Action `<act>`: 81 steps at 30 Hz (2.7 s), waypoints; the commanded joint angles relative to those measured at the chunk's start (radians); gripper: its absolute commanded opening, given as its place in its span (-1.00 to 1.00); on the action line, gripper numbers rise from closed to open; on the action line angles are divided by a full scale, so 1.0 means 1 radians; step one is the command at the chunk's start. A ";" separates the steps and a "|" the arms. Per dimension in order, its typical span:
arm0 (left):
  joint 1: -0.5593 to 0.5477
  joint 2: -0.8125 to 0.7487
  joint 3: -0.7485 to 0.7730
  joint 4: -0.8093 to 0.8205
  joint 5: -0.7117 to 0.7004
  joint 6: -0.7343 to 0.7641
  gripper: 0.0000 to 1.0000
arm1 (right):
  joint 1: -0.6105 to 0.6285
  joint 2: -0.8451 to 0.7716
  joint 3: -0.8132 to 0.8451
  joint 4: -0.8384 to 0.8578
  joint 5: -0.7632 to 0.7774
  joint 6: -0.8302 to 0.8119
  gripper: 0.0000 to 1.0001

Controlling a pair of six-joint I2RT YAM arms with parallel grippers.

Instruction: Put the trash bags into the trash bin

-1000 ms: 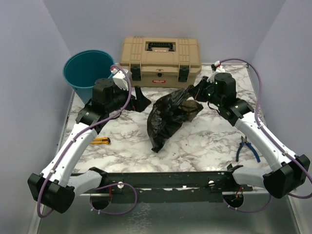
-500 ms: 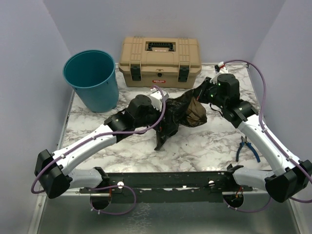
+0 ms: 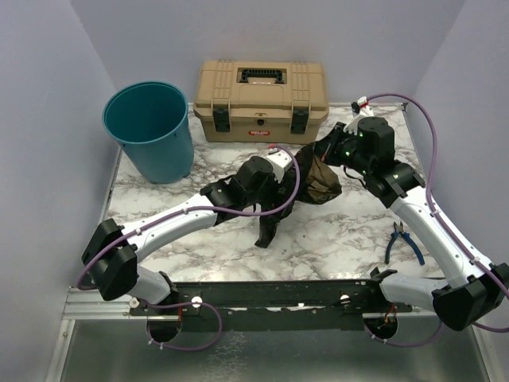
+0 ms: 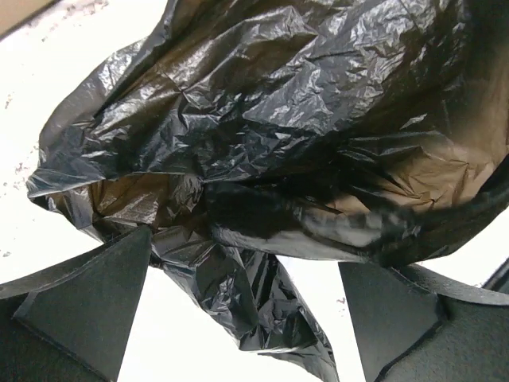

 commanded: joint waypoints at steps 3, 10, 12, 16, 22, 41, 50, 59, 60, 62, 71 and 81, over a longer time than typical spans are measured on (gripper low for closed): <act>-0.005 0.047 0.047 0.117 -0.006 0.058 0.76 | 0.001 -0.022 0.010 -0.022 -0.038 -0.005 -0.99; -0.009 0.009 0.040 0.135 0.064 0.030 0.51 | 0.001 -0.004 0.005 -0.035 -0.009 -0.019 -0.99; -0.010 -0.016 0.027 0.131 0.051 0.017 0.71 | 0.001 0.003 0.007 -0.038 -0.004 -0.020 -0.99; -0.009 -0.044 0.011 0.131 0.047 0.003 0.82 | 0.001 0.015 0.011 -0.036 -0.003 -0.012 -0.99; -0.025 -0.001 0.038 0.097 0.179 0.035 0.61 | 0.001 0.025 0.024 -0.023 -0.007 -0.008 -0.99; -0.055 -0.054 0.069 0.034 0.146 0.036 0.86 | 0.001 0.085 0.086 -0.057 0.041 -0.005 -0.99; -0.055 -0.031 0.177 -0.037 0.299 -0.011 0.96 | 0.000 0.108 0.105 -0.067 0.042 -0.001 -0.99; -0.067 0.042 0.158 -0.125 0.264 -0.006 0.88 | -0.001 0.117 0.115 -0.073 0.032 0.003 -0.99; -0.072 0.045 0.152 -0.126 0.238 -0.002 0.88 | -0.001 0.118 0.117 -0.073 0.029 0.003 -0.99; -0.081 0.054 0.149 -0.125 0.173 -0.002 0.87 | -0.001 0.117 0.120 -0.072 0.028 0.003 -0.99; -0.095 0.160 0.217 -0.109 0.023 -0.006 0.86 | 0.000 0.116 0.120 -0.072 0.027 0.014 -0.99; -0.143 0.234 0.207 0.057 -0.124 -0.075 0.56 | 0.000 0.118 0.116 -0.076 0.028 0.016 -0.99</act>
